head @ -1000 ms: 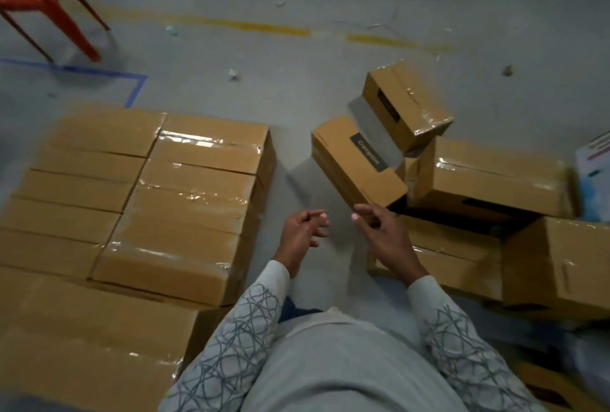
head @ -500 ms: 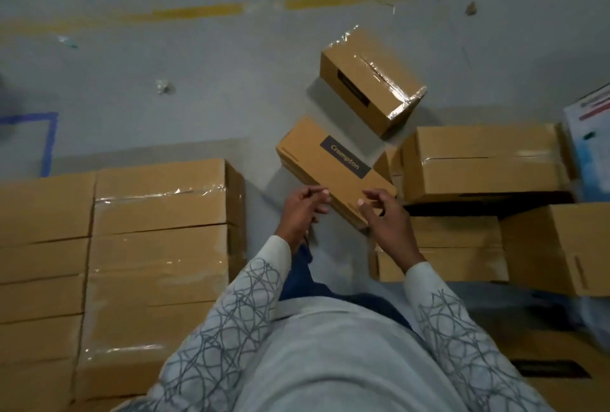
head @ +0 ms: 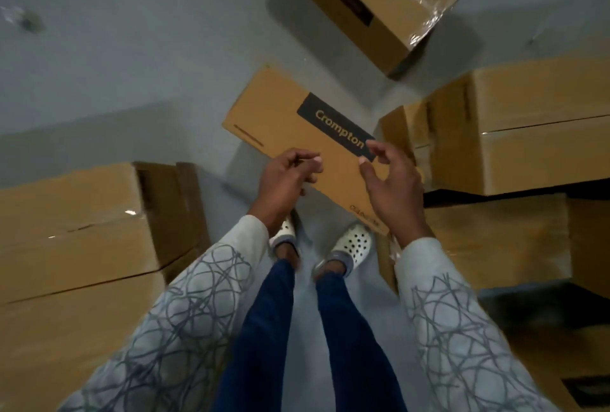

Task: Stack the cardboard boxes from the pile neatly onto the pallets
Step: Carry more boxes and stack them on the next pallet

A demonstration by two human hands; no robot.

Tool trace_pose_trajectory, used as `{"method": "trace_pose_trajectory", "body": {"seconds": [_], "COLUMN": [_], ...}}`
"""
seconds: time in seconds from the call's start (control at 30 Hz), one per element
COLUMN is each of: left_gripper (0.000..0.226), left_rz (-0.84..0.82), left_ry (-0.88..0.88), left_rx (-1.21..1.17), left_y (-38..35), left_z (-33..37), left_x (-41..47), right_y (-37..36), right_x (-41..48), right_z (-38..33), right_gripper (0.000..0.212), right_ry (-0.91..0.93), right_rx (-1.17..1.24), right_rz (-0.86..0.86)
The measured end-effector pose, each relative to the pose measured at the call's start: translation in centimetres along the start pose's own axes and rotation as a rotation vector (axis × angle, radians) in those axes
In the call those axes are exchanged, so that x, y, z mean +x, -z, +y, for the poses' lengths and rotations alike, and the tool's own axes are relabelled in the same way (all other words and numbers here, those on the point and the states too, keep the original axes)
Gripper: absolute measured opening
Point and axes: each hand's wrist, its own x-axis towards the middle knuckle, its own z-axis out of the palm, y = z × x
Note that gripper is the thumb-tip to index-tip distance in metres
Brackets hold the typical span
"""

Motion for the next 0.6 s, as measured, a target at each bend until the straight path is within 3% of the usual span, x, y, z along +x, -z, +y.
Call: {"method": "trace_pose_trajectory", "body": {"seconds": [0.17, 0.3, 0.43, 0.6], "left_gripper": [0.02, 0.027, 0.035, 0.039], "left_rz": [0.006, 0.02, 0.057, 0.224], "left_ry": [0.017, 0.066, 0.181, 0.373], "left_rx": [0.034, -0.023, -0.131, -0.253], "left_y": [-1.9, -3.1, -4.2, -4.4], "left_z": [-6.9, -10.6, -12.2, -12.9], "left_x": [10.7, 14.9, 15.1, 11.2], "right_y": [-6.7, -10.4, -11.9, -13.1], "right_x": [11.7, 16.1, 14.2, 4.1], "right_z": [9.9, 14.9, 16.0, 12.6], "right_gripper": [0.052, 0.074, 0.08, 0.067], "right_ry": [-0.042, -0.09, -0.093, -0.055], "right_rx": [-0.26, -0.376, -0.394, -0.317], "right_rz": [-0.058, -0.152, -0.133, -0.134]}}
